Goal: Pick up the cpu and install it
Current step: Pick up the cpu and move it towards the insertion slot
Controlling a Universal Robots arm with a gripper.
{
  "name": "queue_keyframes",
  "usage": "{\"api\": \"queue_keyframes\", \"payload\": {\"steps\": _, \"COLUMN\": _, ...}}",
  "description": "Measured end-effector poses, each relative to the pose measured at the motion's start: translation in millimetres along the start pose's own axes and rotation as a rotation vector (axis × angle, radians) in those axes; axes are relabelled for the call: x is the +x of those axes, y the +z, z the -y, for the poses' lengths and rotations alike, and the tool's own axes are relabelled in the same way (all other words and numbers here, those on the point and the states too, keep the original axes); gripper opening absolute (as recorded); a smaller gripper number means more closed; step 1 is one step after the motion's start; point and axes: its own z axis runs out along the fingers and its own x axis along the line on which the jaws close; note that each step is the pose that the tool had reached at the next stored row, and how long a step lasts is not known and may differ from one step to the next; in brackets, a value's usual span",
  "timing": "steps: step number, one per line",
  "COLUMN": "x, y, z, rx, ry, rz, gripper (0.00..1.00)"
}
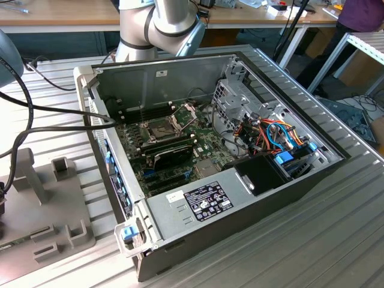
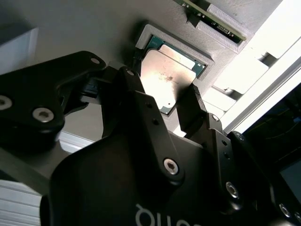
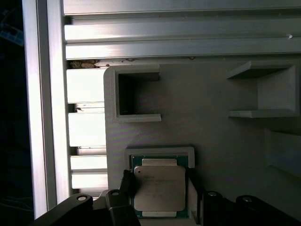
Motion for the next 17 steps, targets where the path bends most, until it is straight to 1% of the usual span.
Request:
{"api": "queue_keyframes", "payload": {"steps": 3, "x": -0.1, "y": -0.7, "z": -0.1, "rx": -0.0004, "ry": 0.000, "rz": 0.0007, "gripper": 0.55}}
{"api": "queue_keyframes", "payload": {"steps": 6, "x": 0.1, "y": -3.4, "z": 0.0, "rx": 0.0000, "ry": 0.000, "rz": 0.0001, "gripper": 0.55}}
{"api": "queue_keyframes", "payload": {"steps": 11, "x": 0.2, "y": -10.7, "z": 0.0, "rx": 0.0000, "ry": 0.000, "rz": 0.0000, "gripper": 0.55}}
{"api": "queue_keyframes", "payload": {"steps": 12, "x": 0.2, "y": -14.5, "z": 0.1, "rx": -0.0001, "ry": 0.000, "rz": 0.0001, "gripper": 0.55}}
{"api": "queue_keyframes", "payload": {"steps": 14, "x": 0.2, "y": -16.2, "z": 0.0, "rx": -0.0001, "ry": -0.003, "rz": 0.0002, "gripper": 0.55}}
{"api": "queue_keyframes", "payload": {"steps": 17, "x": 0.2, "y": -16.3, "z": 0.1, "rx": 0.0007, "ry": -0.050, "rz": 0.0004, "gripper": 0.55}}
